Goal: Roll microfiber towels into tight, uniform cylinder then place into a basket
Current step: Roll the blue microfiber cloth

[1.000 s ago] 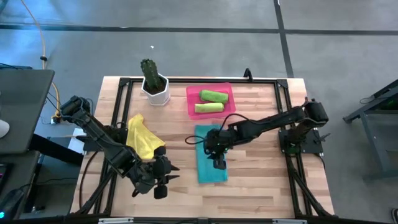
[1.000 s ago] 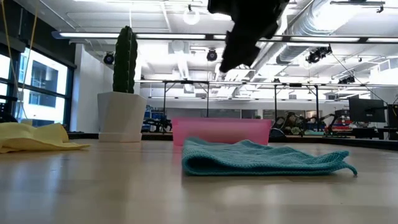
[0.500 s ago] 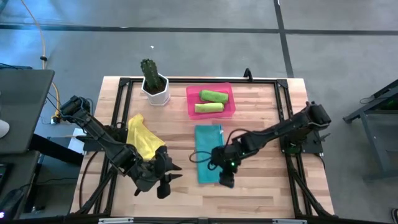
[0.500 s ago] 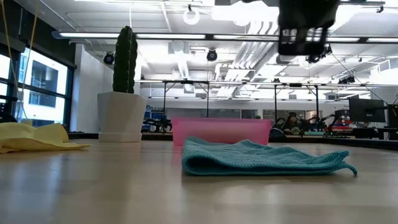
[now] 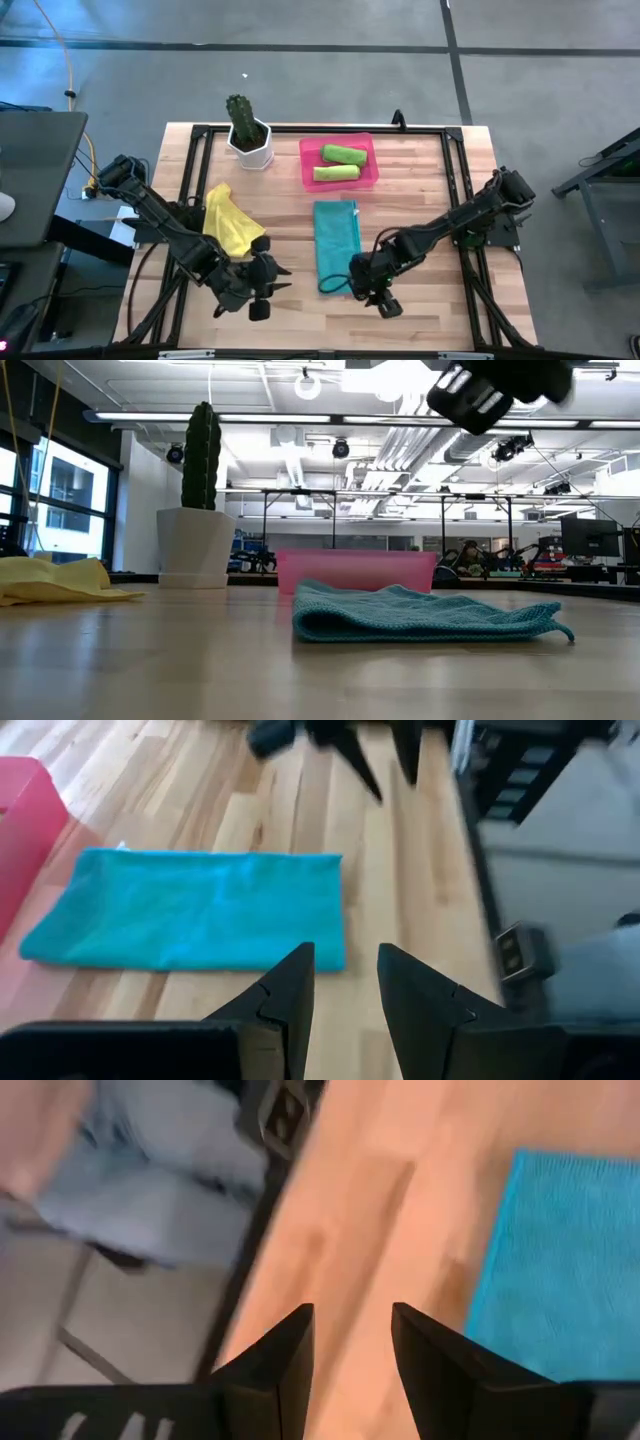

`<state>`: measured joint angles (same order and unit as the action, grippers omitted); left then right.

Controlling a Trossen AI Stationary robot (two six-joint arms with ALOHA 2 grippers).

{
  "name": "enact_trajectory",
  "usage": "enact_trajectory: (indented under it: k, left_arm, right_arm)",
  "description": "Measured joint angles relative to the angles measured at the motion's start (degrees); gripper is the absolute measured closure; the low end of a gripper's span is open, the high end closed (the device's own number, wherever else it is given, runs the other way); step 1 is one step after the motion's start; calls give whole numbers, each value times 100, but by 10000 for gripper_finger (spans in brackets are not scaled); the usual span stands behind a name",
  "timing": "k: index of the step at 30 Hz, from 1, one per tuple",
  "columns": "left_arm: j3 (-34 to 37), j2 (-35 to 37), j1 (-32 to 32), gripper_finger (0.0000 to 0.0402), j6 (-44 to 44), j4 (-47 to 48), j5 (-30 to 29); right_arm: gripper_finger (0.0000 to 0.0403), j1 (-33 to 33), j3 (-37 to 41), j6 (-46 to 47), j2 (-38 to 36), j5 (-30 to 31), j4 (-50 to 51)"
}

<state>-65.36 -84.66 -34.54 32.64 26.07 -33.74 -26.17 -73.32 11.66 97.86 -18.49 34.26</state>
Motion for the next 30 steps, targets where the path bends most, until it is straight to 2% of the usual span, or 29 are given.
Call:
enact_trajectory:
  k: [5,10,16,20,23,30]
  left_arm:
    - [-7,-329,247,291,-329,25,4]
    - [-2,-773,571,274,-812,-180,102]
    - [6,-1470,804,249,-1221,-508,519]
    - [4,-1767,885,237,-1088,-726,433]
    - [5,-1947,877,236,-1441,-1181,370]
    - [7,-2458,861,235,-2450,-2008,612]
  right_arm:
    - [274,-141,0,-472,0,913,1099]
    - [274,-138,18,-652,-2,1539,1233]
    - [274,-162,797,-1040,-9,1901,-37]
    - [274,-200,1502,-829,-4,1912,-961]
    - [274,-285,2058,-651,-4,2003,-1866]
    - [274,-656,3064,-461,-2,2870,-3824]
